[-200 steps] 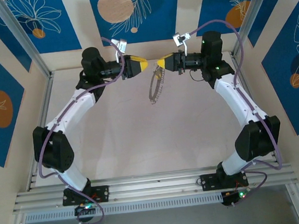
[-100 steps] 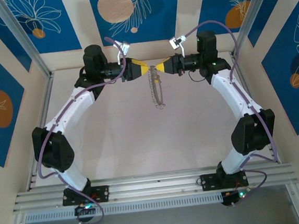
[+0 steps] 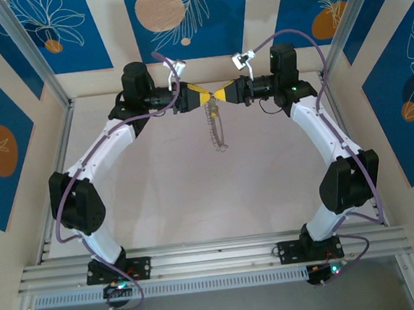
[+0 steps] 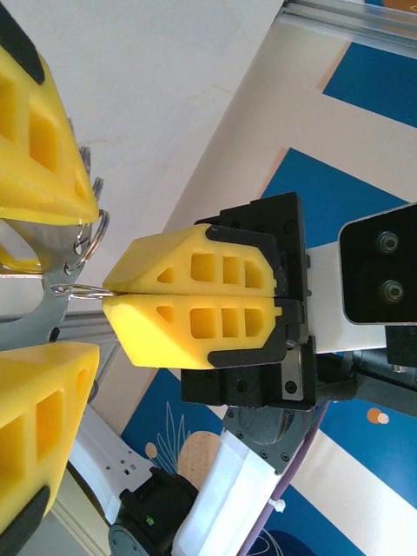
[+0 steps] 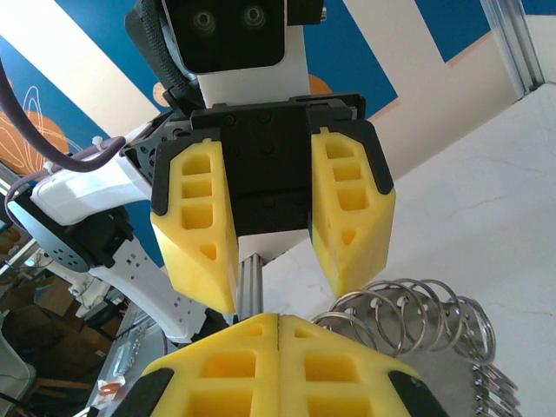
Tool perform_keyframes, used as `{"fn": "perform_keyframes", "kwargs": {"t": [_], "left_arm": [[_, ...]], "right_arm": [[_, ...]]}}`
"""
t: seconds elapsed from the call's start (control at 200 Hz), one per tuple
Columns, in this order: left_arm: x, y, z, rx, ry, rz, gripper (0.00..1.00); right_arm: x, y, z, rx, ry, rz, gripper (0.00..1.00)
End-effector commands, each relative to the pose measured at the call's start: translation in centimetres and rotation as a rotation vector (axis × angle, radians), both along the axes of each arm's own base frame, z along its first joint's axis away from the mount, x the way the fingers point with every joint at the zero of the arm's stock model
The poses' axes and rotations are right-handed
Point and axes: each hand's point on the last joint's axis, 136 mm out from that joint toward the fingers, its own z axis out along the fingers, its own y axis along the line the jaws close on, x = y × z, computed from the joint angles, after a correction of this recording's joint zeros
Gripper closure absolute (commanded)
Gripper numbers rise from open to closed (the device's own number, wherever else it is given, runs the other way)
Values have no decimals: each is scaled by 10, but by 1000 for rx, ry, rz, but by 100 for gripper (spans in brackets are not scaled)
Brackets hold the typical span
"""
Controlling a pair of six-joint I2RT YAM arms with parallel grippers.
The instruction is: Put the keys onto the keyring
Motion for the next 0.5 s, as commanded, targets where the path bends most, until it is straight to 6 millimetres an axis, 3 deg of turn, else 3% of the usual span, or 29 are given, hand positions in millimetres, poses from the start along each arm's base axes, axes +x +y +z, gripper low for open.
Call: {"fn": "perform_keyframes", "kwargs": {"t": [0.0, 0.495], "left_arm": [[-7, -7, 11, -14, -43, -44, 61], [-16, -13, 10, -17, -47, -75, 84]], "right_arm": [[-6, 4, 11, 18, -39, 44, 100], [-2, 4, 10, 17, -37, 26, 100]]}}
